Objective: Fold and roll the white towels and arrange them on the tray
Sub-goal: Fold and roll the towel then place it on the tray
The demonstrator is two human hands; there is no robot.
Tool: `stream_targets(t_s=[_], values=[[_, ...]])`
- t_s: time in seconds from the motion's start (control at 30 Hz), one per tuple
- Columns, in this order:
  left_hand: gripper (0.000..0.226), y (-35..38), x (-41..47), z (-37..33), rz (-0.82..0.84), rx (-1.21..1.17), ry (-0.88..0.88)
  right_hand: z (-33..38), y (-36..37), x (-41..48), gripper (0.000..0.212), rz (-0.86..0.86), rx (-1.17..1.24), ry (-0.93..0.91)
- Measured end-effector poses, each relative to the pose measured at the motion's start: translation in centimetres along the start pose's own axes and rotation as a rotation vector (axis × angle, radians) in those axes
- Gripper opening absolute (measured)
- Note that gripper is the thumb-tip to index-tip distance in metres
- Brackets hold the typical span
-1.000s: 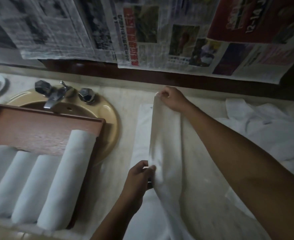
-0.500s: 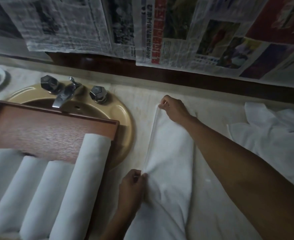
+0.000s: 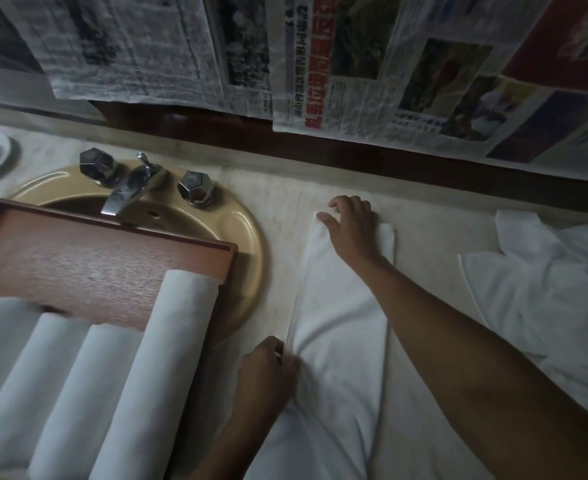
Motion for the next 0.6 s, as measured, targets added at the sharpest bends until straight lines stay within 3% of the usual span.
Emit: stream_targets(t_s=[0.13,0.23,0.37,0.6], values=[[0.017,-1.3,1.6,-2.6,-0.07,0.077,0.104,-2.1,-4.0,-0.3,0.029,-0.046,-0.091,0.182],[0.016,-2.1,4.0,-5.3,-0.108,0.035,0.151,-4.7,-7.6,-0.8,0.03,0.046,-0.204,0.337],[0.017,-2.2,7.8,-7.5,-0.115,-0.037,0.093,-6.6,-9.3,-0.7,0.019,0.173,-0.133,0.322],[0.017,-1.5,8.9,-7.8,-0.159,0.001,0.003,-6.5,-9.2,-1.0,0.013,0.052,-0.124,0.31]])
Point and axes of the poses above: each hand's wrist, its own x-axis towards the middle knuckle, its own y-axis out of the palm, z = x × y, the point moved 3 cm from there along x, towards the middle knuckle, and after that the axes turned 13 degrees about x, right-handed, at the moved point
